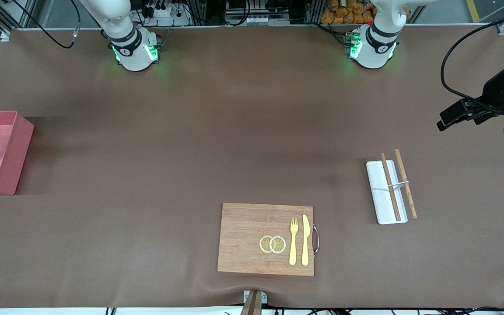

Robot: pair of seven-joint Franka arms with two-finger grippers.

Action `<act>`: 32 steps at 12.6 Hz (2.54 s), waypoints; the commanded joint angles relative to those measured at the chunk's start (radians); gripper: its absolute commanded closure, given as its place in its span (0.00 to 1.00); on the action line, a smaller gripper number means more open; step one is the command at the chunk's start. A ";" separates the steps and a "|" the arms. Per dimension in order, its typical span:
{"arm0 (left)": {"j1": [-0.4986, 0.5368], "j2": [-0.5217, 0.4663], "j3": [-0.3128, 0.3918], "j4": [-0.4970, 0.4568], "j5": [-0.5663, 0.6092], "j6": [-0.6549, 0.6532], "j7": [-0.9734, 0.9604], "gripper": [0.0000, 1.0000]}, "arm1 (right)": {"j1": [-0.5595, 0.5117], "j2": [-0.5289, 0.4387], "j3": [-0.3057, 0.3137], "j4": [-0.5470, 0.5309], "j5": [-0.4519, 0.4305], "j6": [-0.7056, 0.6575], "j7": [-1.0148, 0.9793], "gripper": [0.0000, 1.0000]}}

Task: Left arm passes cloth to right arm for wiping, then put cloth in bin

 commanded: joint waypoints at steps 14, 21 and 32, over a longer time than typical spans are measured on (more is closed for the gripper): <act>0.018 -0.018 -0.002 -0.015 0.030 -0.018 0.004 0.00 | 0.503 -0.131 0.034 -0.028 -0.036 -0.262 0.737 0.00; 0.015 -0.010 -0.003 -0.012 0.036 -0.011 0.006 0.00 | 0.689 -0.226 0.042 -0.029 -0.065 -0.448 1.285 0.00; 0.005 0.022 -0.003 0.034 0.064 -0.007 0.020 0.00 | 0.716 -0.266 0.000 0.030 -0.059 -0.519 1.361 0.00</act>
